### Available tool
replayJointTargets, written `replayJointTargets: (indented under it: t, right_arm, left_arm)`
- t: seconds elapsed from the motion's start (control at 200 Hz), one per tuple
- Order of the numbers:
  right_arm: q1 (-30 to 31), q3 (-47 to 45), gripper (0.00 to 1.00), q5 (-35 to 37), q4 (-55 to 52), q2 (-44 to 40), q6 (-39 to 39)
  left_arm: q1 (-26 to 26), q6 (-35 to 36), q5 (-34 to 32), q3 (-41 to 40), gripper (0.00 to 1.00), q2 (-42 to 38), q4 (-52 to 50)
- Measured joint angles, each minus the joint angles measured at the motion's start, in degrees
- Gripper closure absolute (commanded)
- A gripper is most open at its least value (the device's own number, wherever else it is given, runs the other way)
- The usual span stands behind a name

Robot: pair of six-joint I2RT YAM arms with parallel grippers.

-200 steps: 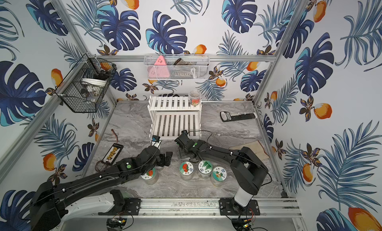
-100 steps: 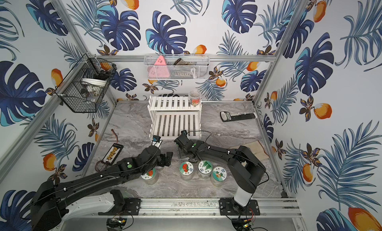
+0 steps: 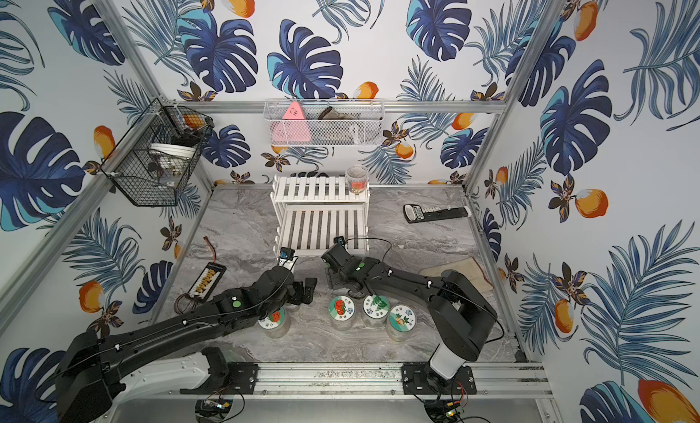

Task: Place the seed container on the shelf
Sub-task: Pick up the seed jar at the center of the board.

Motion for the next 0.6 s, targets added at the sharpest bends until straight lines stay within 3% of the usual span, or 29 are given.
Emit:
replayJointTargets:
  t: [0.22, 0.595]
  right_arm:
    - [0.00, 2.08, 0.25, -2.43, -5.03, -4.09, 0.00]
    - [0.11, 15.04, 0.25, -6.54, -21.40, -10.69, -1.25]
  left_arm:
    - [0.00, 0.90, -0.20, 0.44, 0.01, -1.14, -0.85]
    - [0.02, 4.85, -1.57, 0.55, 0.01, -9.38, 0.07]
